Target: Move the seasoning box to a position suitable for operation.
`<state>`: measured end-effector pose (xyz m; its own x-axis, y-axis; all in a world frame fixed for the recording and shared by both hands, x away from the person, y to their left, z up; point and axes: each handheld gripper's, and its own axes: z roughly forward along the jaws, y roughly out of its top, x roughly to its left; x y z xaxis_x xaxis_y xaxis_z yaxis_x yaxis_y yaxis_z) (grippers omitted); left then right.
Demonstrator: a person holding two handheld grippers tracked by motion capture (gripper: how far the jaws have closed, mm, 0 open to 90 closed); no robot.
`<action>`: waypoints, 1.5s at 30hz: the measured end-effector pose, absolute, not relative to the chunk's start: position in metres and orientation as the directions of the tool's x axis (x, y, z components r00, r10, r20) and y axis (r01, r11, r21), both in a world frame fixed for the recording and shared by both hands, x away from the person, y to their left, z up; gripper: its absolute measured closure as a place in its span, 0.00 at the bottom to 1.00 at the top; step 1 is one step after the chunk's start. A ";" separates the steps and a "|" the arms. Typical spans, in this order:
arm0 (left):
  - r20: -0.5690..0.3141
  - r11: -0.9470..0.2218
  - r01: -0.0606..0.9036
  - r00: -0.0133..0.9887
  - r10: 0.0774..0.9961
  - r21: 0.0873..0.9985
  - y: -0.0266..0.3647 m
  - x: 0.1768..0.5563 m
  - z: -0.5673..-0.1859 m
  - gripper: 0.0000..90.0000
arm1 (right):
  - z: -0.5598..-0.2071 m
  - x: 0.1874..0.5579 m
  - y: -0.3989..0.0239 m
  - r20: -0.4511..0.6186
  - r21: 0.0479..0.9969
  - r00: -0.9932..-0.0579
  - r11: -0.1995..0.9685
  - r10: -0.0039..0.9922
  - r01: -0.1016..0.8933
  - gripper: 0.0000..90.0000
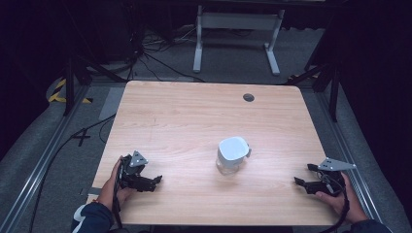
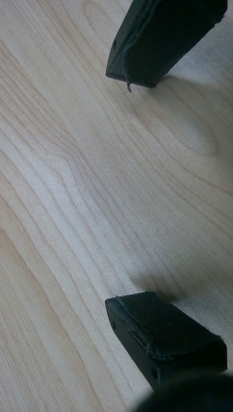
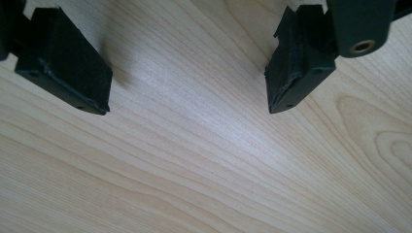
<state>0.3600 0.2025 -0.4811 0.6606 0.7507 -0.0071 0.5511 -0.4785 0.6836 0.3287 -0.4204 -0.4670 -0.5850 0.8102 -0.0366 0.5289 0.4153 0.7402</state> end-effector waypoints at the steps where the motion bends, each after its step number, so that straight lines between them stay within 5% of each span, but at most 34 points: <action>1: -0.018 -0.471 0.561 0.656 0.754 0.681 0.202 0.360 -0.481 0.00 | -0.467 0.329 -0.420 -0.037 0.740 -0.585 0.415 0.810 0.529 0.19; 11: -0.022 -0.467 0.558 0.657 0.753 0.686 0.202 0.358 -0.482 0.01 | -0.466 0.329 -0.420 -0.038 0.734 -0.588 0.421 0.808 0.532 0.20; 21: -0.022 -0.471 0.555 0.662 0.749 0.686 0.202 0.358 -0.482 0.00 | -0.452 0.337 -0.416 -0.068 0.747 -0.613 0.448 0.787 0.492 0.60; 26: -0.021 -0.471 0.555 0.662 0.749 0.685 0.202 0.358 -0.482 0.00 | -0.436 0.344 -0.406 -0.050 0.799 -0.661 0.427 0.749 0.423 0.87; 31: -0.022 -0.471 0.555 0.662 0.749 0.685 0.202 0.358 -0.482 0.00 | -0.421 0.351 -0.390 -0.046 0.829 -0.705 0.420 0.708 0.369 0.99; 45: -0.021 -0.472 0.554 0.663 0.748 0.686 0.202 0.358 -0.482 0.00 | -0.380 0.379 -0.318 -0.074 0.873 -0.795 0.424 0.602 0.240 0.99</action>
